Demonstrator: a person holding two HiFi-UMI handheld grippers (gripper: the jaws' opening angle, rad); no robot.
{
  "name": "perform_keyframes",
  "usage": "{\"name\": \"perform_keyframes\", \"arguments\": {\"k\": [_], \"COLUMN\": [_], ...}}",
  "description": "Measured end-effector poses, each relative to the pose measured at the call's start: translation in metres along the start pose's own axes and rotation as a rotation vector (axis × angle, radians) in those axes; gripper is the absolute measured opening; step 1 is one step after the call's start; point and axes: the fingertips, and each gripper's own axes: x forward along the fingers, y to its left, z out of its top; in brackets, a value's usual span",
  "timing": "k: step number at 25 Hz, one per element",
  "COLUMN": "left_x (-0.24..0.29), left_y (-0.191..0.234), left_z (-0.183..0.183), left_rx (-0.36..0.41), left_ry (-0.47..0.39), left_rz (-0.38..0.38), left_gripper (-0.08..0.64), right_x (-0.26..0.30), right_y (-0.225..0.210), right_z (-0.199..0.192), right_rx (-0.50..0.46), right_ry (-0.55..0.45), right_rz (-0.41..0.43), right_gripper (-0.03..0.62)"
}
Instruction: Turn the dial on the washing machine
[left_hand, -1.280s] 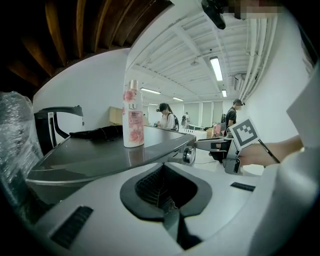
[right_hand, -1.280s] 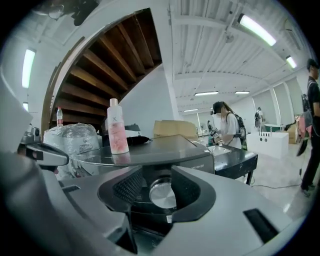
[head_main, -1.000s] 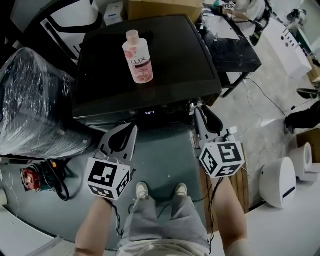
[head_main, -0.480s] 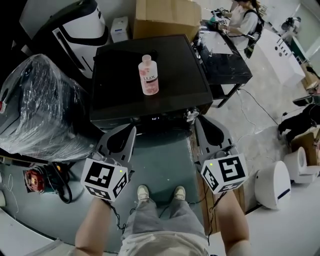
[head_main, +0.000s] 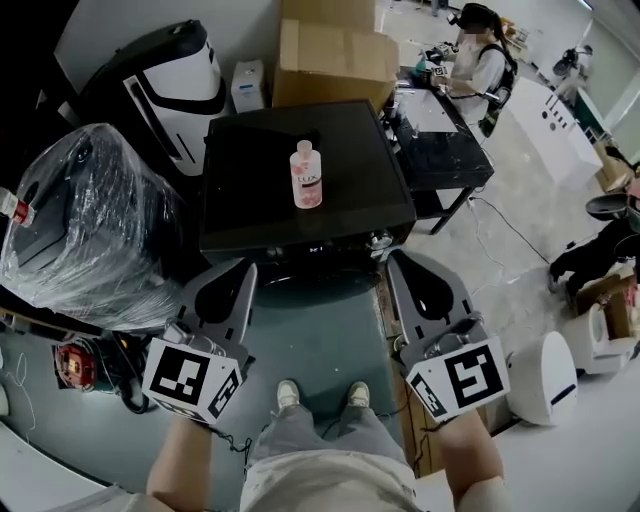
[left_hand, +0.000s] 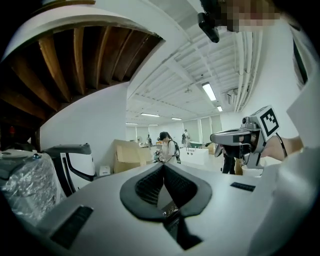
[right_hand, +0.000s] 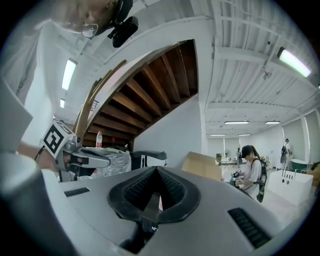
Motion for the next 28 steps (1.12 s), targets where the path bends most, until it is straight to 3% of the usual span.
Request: {"name": "perform_keyframes", "arguments": {"k": [4, 8, 12, 20, 28], "left_x": [-0.021, -0.043, -0.058, -0.078, -0.083], "left_y": [-0.008, -0.014, -0.014, -0.014, -0.015], "left_z": [0.035, 0.069, 0.090, 0.094, 0.085], "left_rx": [0.017, 0.085, 0.134, 0.139, 0.124], "left_ry": [-0.072, -0.132, -0.174, -0.165, -0.136], "left_rz": [-0.007, 0.000, -0.003, -0.008, -0.019], "left_gripper": [0.020, 0.020, 0.020, 0.020, 0.020], "right_x": [-0.016, -0.030, -0.038, -0.054, -0.051], "right_y": [0.013, 0.025, 0.037, 0.053, 0.065], "right_z": [0.029, 0.055, 0.082, 0.107, 0.087], "right_rx": [0.008, 0.020, -0.026, -0.087, -0.026], "right_ry": [-0.042, -0.077, -0.100, -0.108, -0.085], "right_rz": [0.031, 0.045, 0.058, 0.075, 0.102], "right_gripper": [0.029, 0.029, 0.028, 0.028, 0.028]}}
